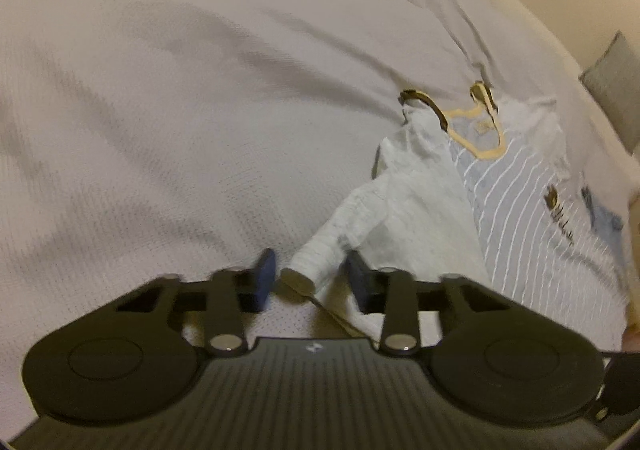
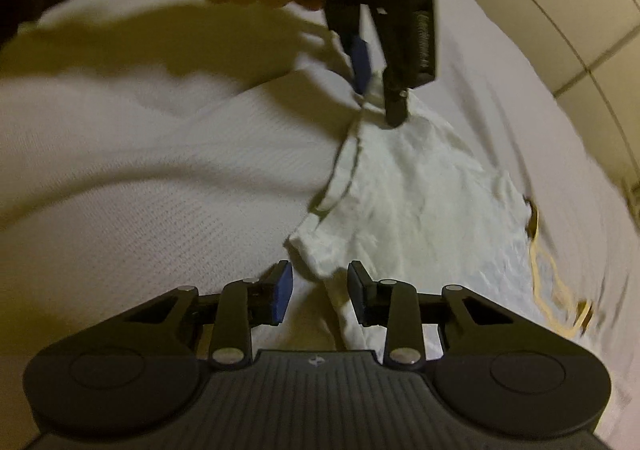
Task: Fold clothes
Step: 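Grasp the shirt side at the sleeve with the left tool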
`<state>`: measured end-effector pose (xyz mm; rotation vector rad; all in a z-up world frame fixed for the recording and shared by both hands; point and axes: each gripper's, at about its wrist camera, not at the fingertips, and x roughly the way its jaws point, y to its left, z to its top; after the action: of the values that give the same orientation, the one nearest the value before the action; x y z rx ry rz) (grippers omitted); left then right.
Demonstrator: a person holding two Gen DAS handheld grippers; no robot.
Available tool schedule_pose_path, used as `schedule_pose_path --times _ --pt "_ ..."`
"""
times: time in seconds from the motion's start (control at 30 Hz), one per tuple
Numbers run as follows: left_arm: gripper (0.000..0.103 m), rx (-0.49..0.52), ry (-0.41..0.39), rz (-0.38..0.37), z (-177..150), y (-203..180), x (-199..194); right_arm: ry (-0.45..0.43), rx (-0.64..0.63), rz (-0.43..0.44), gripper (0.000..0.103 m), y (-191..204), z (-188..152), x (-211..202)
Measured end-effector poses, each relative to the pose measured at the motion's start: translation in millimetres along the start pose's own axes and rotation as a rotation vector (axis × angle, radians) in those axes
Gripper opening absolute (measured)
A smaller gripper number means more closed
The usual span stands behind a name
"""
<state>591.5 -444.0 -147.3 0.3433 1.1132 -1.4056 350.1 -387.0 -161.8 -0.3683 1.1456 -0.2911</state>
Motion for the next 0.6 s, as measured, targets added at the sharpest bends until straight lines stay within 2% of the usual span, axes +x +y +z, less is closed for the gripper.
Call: schedule_pose_path --times 0.03,0.1,0.2,0.27,0.37,0.5,0.6 --pt "0.010 -0.017 -0.002 -0.006 0 2 -1 -0.005 -0.021 -0.009 0.033 2 0 2" --pt "0.007 -0.053 -0.006 -0.021 -1 7 -2 -0.011 -0.038 -0.022 0.032 5 5 6" --pt "0.005 -0.108 -0.011 -0.040 -3 10 -4 -0.018 -0.033 -0.020 0.024 3 9 9" --pt "0.003 -0.143 -0.012 -0.047 -4 11 -5 -0.022 -0.009 -0.013 0.000 0 12 9" --pt "0.003 -0.225 -0.007 -0.053 -3 15 -7 -0.027 0.027 -0.003 0.000 -6 17 10" --pt "0.003 -0.335 -0.002 -0.043 0 16 -12 -0.066 0.254 0.066 0.000 -35 12 -6" --pt "0.003 -0.325 -0.008 -0.020 9 0 -13 -0.095 0.420 0.118 0.000 -57 5 -17"
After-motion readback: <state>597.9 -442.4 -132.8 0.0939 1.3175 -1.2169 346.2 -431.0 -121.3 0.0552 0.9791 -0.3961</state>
